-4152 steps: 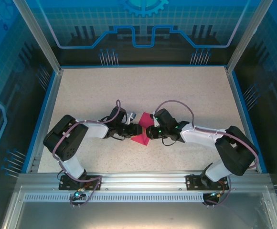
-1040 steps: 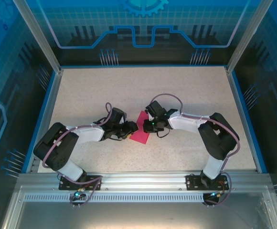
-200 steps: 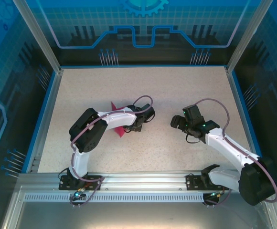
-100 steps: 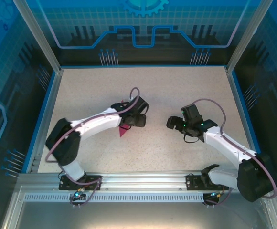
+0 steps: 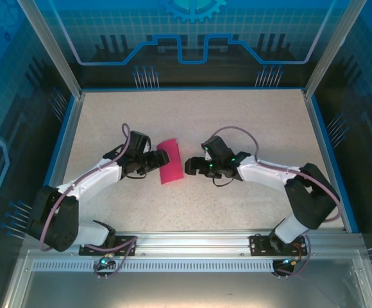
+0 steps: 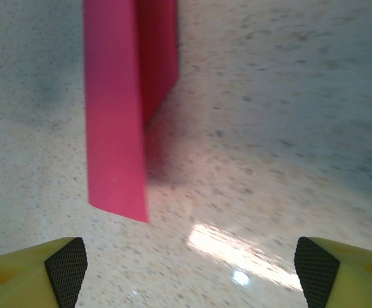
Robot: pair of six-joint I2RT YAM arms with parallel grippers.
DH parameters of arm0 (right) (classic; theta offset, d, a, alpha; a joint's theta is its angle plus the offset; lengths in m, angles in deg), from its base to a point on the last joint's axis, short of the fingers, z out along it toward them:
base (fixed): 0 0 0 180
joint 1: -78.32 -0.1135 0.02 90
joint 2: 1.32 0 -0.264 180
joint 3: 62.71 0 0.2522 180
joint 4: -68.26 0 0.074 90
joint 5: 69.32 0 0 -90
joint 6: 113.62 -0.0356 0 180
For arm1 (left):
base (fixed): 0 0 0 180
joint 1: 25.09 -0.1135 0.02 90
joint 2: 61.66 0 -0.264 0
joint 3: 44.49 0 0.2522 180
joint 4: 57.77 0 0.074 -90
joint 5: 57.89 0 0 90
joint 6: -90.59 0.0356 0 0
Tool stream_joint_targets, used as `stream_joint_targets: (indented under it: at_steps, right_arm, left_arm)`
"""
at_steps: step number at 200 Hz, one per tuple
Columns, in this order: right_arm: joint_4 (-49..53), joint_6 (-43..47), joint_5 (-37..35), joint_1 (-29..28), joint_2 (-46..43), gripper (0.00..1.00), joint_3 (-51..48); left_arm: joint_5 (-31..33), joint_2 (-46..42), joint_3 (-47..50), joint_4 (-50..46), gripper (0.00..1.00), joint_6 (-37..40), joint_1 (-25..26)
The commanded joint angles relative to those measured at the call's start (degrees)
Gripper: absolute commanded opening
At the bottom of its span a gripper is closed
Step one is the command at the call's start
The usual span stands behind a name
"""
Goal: Fold a paper plane with a square sheet of paper (pick it up from the middle)
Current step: Turn over the paper at the center of the table, then move the paper to the center of the table.
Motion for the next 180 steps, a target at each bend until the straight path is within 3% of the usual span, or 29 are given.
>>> stream_joint_targets:
  at_steps: [1,68,125,180]
  right_arm:
    - [-5.60,-3.28,4.04,-1.32,3.68,0.84,3.17]
    - [-2.12,-8.03,4.02,-3.30,12.09,0.75,8.09]
    - [1.24,-7.59,3.77,-4.51,14.17,0.74,10.03]
    - [4.28,-5.38,-0.68,-4.46,10.60,0.73,8.43]
  left_arm:
    - [-4.57,-1.18,1.92,4.17,0.74,-3.39,-1.90]
    - [-5.93,-0.93,3.56,4.79,0.77,-3.24,-3.99]
    - [-8.78,5.20,2.43,6.33,0.77,-1.98,-3.99]
    - [-13.45,11.95,-0.83,11.77,0.61,-0.21,-3.99]
